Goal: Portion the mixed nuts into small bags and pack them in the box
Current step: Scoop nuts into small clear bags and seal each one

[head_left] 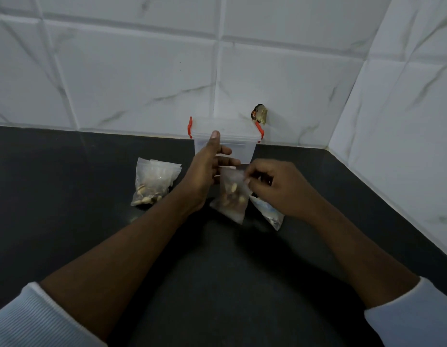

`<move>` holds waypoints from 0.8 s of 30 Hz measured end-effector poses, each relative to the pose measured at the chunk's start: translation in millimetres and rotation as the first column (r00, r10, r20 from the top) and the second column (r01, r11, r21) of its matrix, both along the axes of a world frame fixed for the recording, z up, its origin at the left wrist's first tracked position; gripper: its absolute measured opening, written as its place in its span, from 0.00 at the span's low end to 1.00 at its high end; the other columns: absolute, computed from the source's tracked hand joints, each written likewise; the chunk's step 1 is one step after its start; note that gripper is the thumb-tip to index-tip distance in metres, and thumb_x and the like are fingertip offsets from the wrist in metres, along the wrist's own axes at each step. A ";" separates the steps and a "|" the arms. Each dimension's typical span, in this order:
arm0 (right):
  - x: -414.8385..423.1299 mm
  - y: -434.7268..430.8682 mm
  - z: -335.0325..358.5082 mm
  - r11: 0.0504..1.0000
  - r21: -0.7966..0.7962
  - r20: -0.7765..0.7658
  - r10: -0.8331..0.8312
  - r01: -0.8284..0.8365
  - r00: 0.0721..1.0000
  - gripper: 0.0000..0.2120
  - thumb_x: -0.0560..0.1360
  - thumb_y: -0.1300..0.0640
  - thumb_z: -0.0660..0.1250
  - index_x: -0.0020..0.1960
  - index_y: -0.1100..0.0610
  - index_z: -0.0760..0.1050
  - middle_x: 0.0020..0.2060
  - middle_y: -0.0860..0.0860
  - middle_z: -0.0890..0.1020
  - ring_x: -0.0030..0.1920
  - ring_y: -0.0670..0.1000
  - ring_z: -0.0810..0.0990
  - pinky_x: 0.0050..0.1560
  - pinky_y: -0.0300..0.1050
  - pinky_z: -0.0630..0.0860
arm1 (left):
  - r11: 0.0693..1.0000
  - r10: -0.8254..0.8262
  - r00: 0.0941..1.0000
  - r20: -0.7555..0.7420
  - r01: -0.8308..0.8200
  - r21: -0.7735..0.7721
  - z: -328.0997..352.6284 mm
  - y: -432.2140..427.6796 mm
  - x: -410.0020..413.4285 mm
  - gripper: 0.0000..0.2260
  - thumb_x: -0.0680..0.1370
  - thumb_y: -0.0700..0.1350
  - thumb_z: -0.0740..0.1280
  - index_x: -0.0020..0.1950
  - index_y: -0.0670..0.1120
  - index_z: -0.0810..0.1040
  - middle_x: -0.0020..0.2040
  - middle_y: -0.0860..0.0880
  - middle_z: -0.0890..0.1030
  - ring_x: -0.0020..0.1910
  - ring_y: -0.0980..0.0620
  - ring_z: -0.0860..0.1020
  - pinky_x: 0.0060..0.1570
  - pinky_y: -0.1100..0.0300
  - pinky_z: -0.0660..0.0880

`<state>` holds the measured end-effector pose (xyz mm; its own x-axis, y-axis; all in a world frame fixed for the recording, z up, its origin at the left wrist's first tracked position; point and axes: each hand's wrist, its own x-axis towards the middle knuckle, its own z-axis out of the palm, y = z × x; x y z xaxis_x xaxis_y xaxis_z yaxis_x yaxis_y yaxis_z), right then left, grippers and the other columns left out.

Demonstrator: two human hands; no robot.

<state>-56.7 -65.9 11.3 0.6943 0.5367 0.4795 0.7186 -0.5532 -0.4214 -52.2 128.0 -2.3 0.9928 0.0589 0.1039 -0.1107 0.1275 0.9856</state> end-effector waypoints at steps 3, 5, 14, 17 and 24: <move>0.9 -2.4 -0.7 0.999 0.047 -0.085 0.003 0.001 0.996 0.05 0.78 0.62 0.71 0.50 0.54 0.85 0.42 0.46 0.85 0.42 0.45 0.83 0.45 0.38 0.78 | 0.993 -0.115 0.993 -0.015 0.115 0.010 1.5 2.6 -0.3 0.26 0.79 0.68 0.60 0.61 0.47 0.77 0.54 0.41 0.86 0.54 0.41 0.84 0.62 0.41 0.75; 2.8 -4.8 2.1 0.967 0.246 -0.069 -0.051 0.067 0.996 0.04 0.78 0.62 0.71 0.49 0.56 0.84 0.41 0.48 0.86 0.41 0.47 0.83 0.44 0.38 0.79 | 0.982 -0.185 0.983 -0.009 0.185 0.045 0.7 5.0 0.0 0.25 0.75 0.67 0.68 0.61 0.49 0.79 0.55 0.42 0.84 0.58 0.40 0.82 0.63 0.39 0.75; 5.5 -10.9 2.4 0.926 0.361 -0.094 -0.080 0.109 0.992 0.04 0.78 0.62 0.71 0.48 0.57 0.85 0.40 0.50 0.86 0.42 0.52 0.84 0.47 0.50 0.82 | 0.897 -0.412 0.911 0.006 0.405 0.178 -2.4 8.1 -3.2 0.27 0.70 0.27 0.76 0.66 0.41 0.75 0.56 0.40 0.85 0.56 0.40 0.84 0.54 0.44 0.82; 4.6 -9.8 3.4 0.924 0.366 -0.055 -0.092 0.106 0.994 0.03 0.78 0.62 0.71 0.47 0.58 0.84 0.39 0.49 0.86 0.41 0.50 0.84 0.44 0.44 0.81 | 0.883 -0.425 0.905 0.021 0.410 0.229 -1.1 7.6 -3.1 0.25 0.71 0.26 0.74 0.66 0.41 0.76 0.55 0.40 0.85 0.55 0.42 0.85 0.54 0.49 0.82; 5.2 -8.8 -0.4 0.940 0.320 -0.032 -0.109 0.114 0.993 0.03 0.78 0.60 0.73 0.48 0.56 0.86 0.36 0.49 0.86 0.37 0.48 0.83 0.39 0.38 0.78 | 0.903 -0.389 0.921 0.005 0.380 0.200 -3.7 6.0 -2.5 0.36 0.70 0.39 0.79 0.75 0.52 0.69 0.66 0.40 0.79 0.61 0.41 0.82 0.57 0.43 0.81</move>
